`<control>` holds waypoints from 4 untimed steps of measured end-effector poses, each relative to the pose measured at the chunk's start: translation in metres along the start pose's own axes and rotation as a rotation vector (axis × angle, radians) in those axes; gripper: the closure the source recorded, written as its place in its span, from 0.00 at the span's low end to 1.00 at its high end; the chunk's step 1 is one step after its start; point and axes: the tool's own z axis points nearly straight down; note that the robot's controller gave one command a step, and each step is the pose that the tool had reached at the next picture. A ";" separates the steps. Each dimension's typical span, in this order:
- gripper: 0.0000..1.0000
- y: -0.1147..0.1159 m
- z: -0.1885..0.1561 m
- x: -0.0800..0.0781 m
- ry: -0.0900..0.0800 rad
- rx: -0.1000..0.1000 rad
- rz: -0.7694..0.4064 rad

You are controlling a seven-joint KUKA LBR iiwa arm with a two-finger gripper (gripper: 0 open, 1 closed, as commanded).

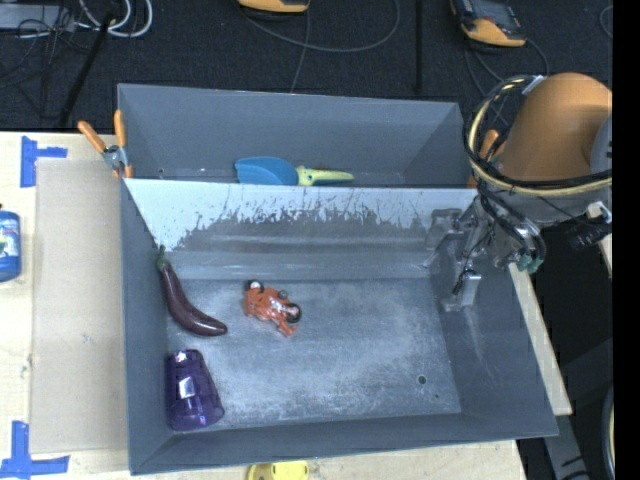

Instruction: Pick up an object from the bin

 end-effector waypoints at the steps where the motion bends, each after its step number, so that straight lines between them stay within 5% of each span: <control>1: 0.00 0.000 -0.005 -0.002 -0.008 0.001 -0.002; 3: 0.00 0.051 0.075 -0.014 -0.009 0.000 0.053; 4: 0.00 0.107 0.067 -0.014 -0.006 0.002 -0.016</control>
Offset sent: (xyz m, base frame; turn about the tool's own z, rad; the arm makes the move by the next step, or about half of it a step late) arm 0.0012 0.0457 -0.0430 0.0309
